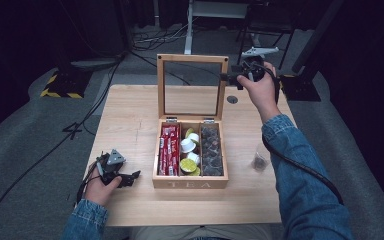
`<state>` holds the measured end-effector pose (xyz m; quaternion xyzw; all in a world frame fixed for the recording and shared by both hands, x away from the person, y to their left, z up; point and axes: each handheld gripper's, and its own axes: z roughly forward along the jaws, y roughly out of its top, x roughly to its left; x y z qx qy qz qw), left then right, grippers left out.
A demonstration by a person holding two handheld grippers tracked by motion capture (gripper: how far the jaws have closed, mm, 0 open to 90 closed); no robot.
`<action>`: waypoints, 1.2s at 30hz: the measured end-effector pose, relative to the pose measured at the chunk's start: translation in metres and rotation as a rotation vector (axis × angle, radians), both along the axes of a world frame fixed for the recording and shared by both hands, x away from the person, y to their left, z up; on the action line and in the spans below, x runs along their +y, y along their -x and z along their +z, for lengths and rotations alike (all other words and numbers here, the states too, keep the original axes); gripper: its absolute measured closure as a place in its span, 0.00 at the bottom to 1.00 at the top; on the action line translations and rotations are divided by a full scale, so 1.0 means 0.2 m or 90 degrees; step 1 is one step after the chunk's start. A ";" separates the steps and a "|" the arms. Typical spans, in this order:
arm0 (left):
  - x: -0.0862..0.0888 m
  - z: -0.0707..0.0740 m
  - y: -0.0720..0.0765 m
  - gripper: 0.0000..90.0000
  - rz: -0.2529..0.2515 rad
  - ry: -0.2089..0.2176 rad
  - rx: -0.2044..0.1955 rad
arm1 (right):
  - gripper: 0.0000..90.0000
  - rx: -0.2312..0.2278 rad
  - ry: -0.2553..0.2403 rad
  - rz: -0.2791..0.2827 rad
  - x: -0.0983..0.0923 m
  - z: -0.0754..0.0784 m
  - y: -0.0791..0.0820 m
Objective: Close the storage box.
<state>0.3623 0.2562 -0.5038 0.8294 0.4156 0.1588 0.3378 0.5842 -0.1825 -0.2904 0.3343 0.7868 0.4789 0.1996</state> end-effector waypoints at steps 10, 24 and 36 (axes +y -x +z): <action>0.00 0.00 0.00 0.19 0.001 0.001 0.000 | 0.42 0.019 -0.012 -0.008 0.04 -0.06 -0.12; 0.00 0.00 0.00 0.19 0.000 0.001 0.000 | 0.62 0.011 0.007 -0.005 0.06 -0.07 -0.13; 0.00 0.00 0.00 0.19 0.001 0.002 0.000 | 0.64 0.014 -0.008 0.000 0.04 -0.05 -0.09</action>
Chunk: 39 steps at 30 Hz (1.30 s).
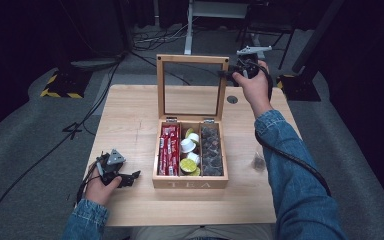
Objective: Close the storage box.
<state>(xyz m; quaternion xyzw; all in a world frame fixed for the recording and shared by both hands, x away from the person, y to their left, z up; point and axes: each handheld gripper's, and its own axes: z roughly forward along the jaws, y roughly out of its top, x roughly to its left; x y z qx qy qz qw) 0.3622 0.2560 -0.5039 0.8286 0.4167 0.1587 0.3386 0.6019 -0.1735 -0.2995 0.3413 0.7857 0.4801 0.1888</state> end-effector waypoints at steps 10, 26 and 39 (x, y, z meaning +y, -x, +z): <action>0.00 0.00 0.00 0.19 -0.004 -0.002 0.000 | 0.66 -0.007 0.001 0.026 -0.03 0.06 0.12; 0.00 0.00 0.00 0.19 -0.004 -0.003 0.000 | 0.72 -0.025 -0.021 0.083 -0.08 0.09 0.37; 0.00 0.00 0.00 0.19 -0.004 -0.002 0.000 | 0.70 -0.028 -0.001 0.115 -0.10 0.08 0.55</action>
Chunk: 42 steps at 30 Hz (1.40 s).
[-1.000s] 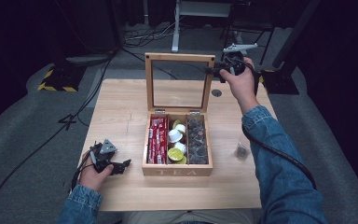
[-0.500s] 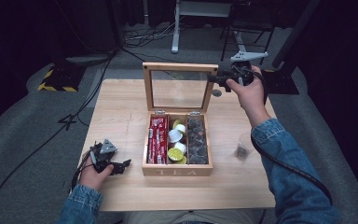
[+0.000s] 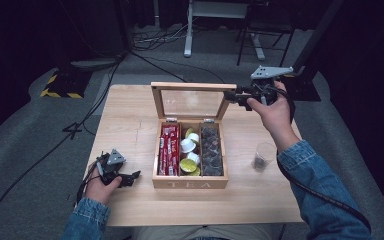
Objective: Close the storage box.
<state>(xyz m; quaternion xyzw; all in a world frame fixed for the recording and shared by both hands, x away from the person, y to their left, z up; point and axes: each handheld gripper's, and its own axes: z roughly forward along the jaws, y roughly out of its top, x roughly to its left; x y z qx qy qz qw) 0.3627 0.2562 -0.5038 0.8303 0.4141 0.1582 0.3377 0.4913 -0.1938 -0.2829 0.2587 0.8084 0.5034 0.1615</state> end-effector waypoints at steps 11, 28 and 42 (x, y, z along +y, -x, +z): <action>0.00 0.00 0.00 0.19 0.000 0.000 0.000 | 0.65 -0.020 0.033 0.026 0.00 -0.06 0.18; 0.00 0.00 0.00 0.19 0.000 -0.001 0.000 | 0.57 -0.057 0.073 0.046 0.01 -0.21 0.39; 0.00 0.00 0.00 0.18 0.000 0.002 0.001 | 0.48 -0.083 0.094 0.042 0.03 -0.33 0.51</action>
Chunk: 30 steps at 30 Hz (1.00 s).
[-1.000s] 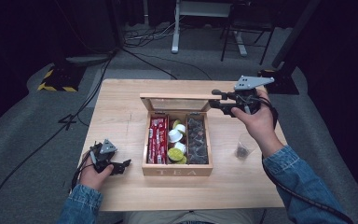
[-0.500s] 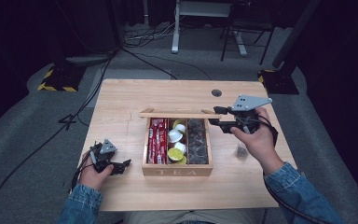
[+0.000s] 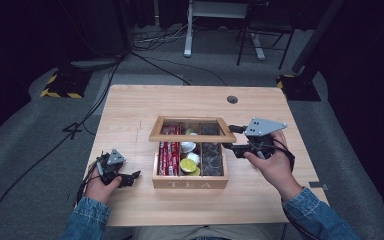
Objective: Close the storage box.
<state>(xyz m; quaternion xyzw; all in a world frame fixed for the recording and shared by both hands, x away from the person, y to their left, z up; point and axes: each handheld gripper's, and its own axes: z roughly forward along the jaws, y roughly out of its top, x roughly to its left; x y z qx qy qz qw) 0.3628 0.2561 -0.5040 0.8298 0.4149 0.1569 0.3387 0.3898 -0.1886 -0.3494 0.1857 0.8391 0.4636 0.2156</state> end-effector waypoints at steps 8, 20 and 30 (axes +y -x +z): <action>0.00 0.00 0.00 0.18 0.000 -0.001 0.000 | 0.43 -0.012 0.007 -0.003 0.01 -0.06 0.04; 0.00 0.00 0.00 0.18 -0.001 -0.002 0.000 | 0.36 -0.006 0.027 -0.013 0.01 -0.18 0.11; 0.00 0.00 0.00 0.18 -0.001 -0.002 -0.001 | 0.34 -0.004 0.039 -0.019 0.01 -0.25 0.14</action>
